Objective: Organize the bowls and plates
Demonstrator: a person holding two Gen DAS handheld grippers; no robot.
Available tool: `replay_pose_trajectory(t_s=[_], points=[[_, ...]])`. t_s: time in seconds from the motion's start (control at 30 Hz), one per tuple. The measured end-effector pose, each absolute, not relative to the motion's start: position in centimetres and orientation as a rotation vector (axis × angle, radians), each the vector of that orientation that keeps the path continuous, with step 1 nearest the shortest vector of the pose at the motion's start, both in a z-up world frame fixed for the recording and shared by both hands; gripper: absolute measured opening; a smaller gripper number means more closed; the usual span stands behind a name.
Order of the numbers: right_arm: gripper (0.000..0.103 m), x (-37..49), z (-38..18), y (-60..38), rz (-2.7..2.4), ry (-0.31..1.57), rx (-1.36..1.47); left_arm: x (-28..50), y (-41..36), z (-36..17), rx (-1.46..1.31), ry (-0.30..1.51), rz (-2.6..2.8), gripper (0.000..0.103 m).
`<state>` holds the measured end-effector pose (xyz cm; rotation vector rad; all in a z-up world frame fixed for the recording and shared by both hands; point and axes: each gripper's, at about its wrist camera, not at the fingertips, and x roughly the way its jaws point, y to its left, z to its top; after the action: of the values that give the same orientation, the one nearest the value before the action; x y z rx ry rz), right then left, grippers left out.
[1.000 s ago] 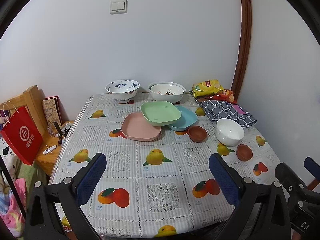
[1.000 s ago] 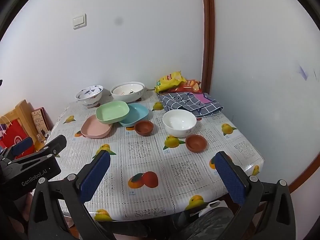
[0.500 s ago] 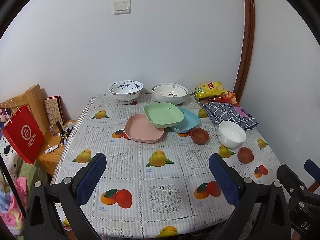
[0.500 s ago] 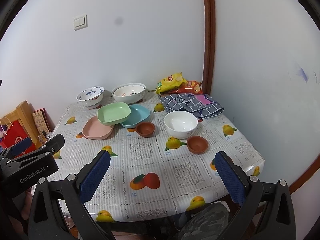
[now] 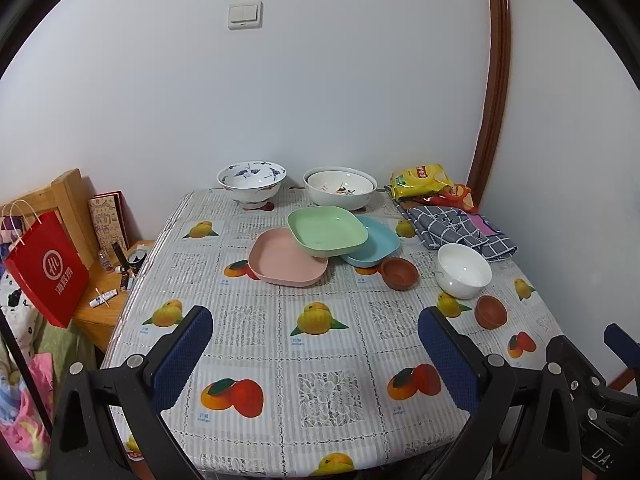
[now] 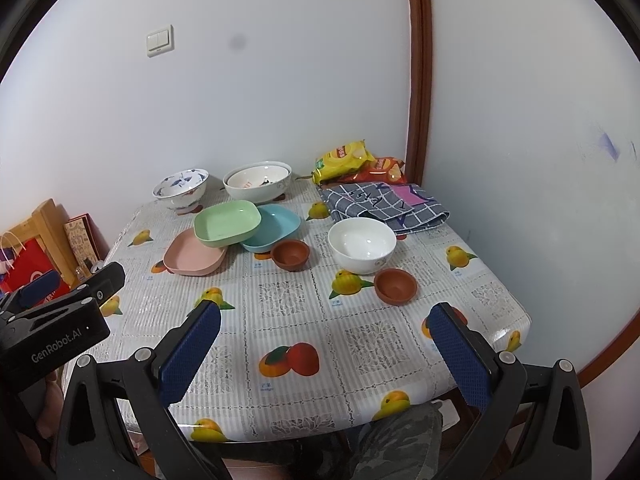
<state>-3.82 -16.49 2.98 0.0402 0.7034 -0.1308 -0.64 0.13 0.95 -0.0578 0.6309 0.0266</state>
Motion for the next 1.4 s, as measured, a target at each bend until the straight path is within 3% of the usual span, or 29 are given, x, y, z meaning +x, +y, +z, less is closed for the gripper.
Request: replay_pose_trajectory(t_s=[1.4], points=[[0.103, -3.02, 2.3, -15.92, -0.129, 0.715, 0.028, 0.11, 0.43, 0.97, -0.062, 0.641, 0.018, 0.103]])
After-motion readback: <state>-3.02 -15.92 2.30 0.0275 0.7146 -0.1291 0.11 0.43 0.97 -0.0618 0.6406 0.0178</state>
